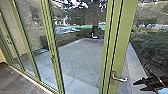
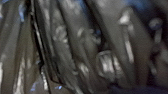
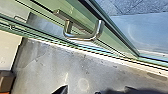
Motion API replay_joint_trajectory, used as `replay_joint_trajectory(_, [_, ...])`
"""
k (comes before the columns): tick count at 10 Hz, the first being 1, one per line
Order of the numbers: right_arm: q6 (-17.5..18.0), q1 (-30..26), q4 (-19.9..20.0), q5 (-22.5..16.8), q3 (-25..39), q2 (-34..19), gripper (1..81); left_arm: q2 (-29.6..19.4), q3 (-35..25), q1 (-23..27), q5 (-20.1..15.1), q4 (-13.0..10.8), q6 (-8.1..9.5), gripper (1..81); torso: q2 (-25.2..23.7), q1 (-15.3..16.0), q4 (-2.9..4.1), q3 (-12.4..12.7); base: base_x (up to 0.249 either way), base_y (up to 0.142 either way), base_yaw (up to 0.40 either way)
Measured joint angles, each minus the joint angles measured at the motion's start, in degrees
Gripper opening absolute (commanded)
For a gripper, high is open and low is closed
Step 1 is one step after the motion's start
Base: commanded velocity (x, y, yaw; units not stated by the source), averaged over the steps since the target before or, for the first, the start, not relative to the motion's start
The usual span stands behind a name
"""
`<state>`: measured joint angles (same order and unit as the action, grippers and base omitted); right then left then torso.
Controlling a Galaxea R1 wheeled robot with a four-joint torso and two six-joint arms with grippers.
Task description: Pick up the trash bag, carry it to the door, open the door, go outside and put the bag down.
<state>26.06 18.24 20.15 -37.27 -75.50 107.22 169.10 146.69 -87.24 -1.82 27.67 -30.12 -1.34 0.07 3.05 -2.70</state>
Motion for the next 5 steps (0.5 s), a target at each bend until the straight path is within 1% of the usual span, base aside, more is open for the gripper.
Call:
replay_joint_trajectory(2, [0.9,0.7,0.2,0.2,-3.4,2.9,81.1,0.0,0.0,0.0,0.0,0.0,-0.02,1.0,0.0,0.0,0.00,0.0,0.000,0.000,0.000])
replay_joint_trajectory(5, [1.5,0.7,0.4,0.7,-7.5,5.2,81.1,0.1,0.1,0.0,0.0,0.2,-0.02,1.0,0.0,0.0,0.00,0.0,0.000,0.000,0.000])
